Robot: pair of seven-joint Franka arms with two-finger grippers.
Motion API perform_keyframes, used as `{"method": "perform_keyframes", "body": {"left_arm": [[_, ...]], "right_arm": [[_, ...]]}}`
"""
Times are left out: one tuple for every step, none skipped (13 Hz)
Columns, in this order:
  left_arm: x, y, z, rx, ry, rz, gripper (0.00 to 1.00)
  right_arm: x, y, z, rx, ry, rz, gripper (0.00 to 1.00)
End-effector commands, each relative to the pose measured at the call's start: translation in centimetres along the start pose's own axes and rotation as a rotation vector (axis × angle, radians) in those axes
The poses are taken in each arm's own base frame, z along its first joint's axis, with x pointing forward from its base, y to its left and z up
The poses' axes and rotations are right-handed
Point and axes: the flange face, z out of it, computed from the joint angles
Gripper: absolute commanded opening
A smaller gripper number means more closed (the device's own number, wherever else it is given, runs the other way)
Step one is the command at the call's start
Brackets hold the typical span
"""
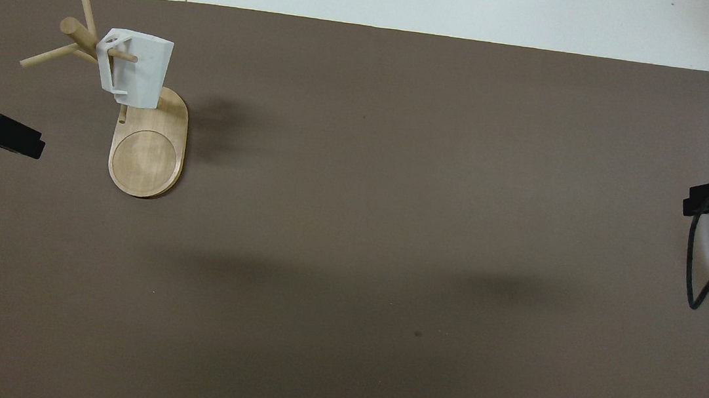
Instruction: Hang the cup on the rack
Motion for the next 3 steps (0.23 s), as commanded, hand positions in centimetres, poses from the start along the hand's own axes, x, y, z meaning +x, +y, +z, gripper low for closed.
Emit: {"method": "perform_keyframes", "body": {"left_arm": [[-0.58, 0.19, -0.07, -0.026, 0.011, -0.033, 1.0], [-0.57, 0.12, -0.01, -0.02, 0.01, -0.033, 1.0], [-0.6, 0.02, -0.04, -0.018, 0.013, -0.036, 1.0]], "right_arm": [[-0.74, -0.08, -0.19, 0.011, -0.007, -0.018, 1.0], [-0.74, -0.08, -0.19, 0.011, -0.007, -0.018, 1.0], [-0.74, -0.08, -0.19, 0.011, -0.007, -0.018, 1.0]]}}
